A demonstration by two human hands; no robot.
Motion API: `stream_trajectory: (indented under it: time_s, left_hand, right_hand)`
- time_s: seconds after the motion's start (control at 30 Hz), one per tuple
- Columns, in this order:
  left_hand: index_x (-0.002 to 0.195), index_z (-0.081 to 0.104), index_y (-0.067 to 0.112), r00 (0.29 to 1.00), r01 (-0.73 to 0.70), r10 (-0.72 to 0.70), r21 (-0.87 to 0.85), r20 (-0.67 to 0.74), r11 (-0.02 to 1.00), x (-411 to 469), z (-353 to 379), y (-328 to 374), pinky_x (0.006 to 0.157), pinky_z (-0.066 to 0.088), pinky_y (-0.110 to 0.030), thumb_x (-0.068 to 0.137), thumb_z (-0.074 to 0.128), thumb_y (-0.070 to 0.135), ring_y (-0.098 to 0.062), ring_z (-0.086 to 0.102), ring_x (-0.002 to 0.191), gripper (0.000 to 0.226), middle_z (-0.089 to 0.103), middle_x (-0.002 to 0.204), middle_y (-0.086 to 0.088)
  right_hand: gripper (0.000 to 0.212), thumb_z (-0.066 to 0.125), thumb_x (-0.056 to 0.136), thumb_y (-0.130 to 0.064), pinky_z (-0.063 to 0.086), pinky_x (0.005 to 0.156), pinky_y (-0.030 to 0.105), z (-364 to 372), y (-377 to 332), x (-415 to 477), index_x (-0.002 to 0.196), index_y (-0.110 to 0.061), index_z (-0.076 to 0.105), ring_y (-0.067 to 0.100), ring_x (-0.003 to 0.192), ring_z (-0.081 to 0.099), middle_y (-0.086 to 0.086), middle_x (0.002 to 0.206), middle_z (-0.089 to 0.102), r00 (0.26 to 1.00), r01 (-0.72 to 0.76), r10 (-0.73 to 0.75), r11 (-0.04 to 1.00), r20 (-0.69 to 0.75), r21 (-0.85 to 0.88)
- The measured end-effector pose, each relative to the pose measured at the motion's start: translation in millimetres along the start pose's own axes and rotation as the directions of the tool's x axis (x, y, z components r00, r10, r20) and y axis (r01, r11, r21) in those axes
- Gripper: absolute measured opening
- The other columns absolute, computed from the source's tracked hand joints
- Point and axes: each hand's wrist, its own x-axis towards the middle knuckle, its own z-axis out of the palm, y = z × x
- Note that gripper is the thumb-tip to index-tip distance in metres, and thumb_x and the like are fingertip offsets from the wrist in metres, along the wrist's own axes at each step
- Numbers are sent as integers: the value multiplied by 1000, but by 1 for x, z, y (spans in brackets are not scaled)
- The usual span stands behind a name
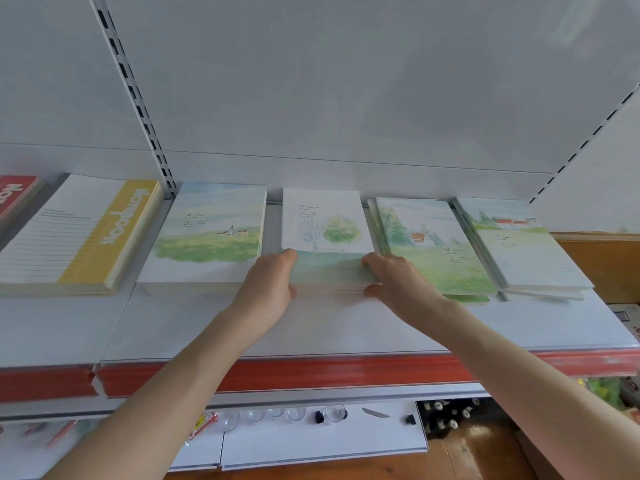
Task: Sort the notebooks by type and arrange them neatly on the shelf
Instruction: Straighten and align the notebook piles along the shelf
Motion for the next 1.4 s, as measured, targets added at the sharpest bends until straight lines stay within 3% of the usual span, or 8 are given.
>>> stream_trajectory:
  time_s: [0.2, 0.37, 0.47, 0.57, 0.77, 1.1, 1.23, 1.4]
  left_hand:
    - [116, 49, -2, 1000, -4, 4, 10, 4, 1000, 0, 1, 0, 77, 42, -37, 84, 57, -3, -21, 41, 80, 32, 42, 89, -10]
    - [101, 50, 14, 1000, 5, -5, -54, 2, 999, 0, 1, -1, 72, 38, -31, 82, 58, -4, -20, 38, 78, 28, 42, 89, -10]
    - [95, 34, 21, 1000, 1, -1, -47, -12, 999, -1, 2, 0, 72, 37, -30, 82, 58, -3, -19, 37, 79, 37, 42, 89, -10]
    - [95, 36, 21, 1000, 3, -3, -35, -9, 999, -1, 2, 0, 70, 34, -29, 82, 60, -3, -19, 36, 78, 35, 41, 88, -10]
    - [115, 50, -2, 1000, 0, 0, 19, 21, 1000, -2, -1, 1, 78, 44, -37, 83, 58, -2, -24, 49, 81, 33, 53, 92, -18]
    - [127, 45, 2, 998, 45, -44, -33, 41, 998, -3, -4, 9, 80, 43, -32, 83, 64, 9, -25, 53, 92, 49, 56, 112, -17]
    - [128, 39, -2, 995, 97, -94, -70, 37, 993, 2, -5, 18, 85, 38, -30, 90, 57, 31, -28, 49, 111, 53, 50, 124, -17]
    - [116, 45, -6, 983, 173, -177, -71, -44, 982, 27, -6, 25, 84, 38, -37, 97, 43, 20, -36, 50, 109, 32, 54, 116, -24]
  right_hand:
    - [31, 61, 88, -11, 46, 78, 36, 1, 1, -2, 116, -3, 50, 30, 90, 56, 14, 103, 60, 1000, -7, 8, 999, -9, 34]
    - [29, 61, 87, -9, 39, 65, 29, -5, 2, -1, 115, -2, 54, 25, 76, 51, 12, 90, 58, 1000, -27, 26, 996, 15, 90]
    - [29, 60, 87, -8, 47, 77, 38, -1, 1, -1, 115, -2, 53, 31, 86, 56, 15, 98, 60, 1000, -29, 28, 997, 3, 73]
    - [20, 59, 88, -8, 47, 77, 37, 3, 0, -3, 106, 0, 54, 30, 88, 57, 15, 99, 61, 1000, 0, -1, 999, 12, 40]
    - [18, 58, 88, -6, 43, 75, 36, 3, 0, -3, 104, 0, 55, 31, 88, 56, 16, 98, 60, 1000, 3, -3, 1000, -8, 29]
    - [32, 57, 88, -5, 43, 78, 35, 5, -1, -6, 120, -3, 52, 28, 91, 53, 14, 105, 59, 997, -46, 54, 988, -46, 147]
    - [39, 57, 90, -16, 44, 79, 33, -5, -2, -5, 126, -3, 48, 24, 90, 51, 12, 106, 57, 998, -63, 62, 981, 14, 185]
    - [48, 58, 88, -14, 46, 93, 43, -21, -5, 11, 131, -4, 39, 31, 110, 53, 14, 125, 50, 981, -91, 52, 974, 186, 208]
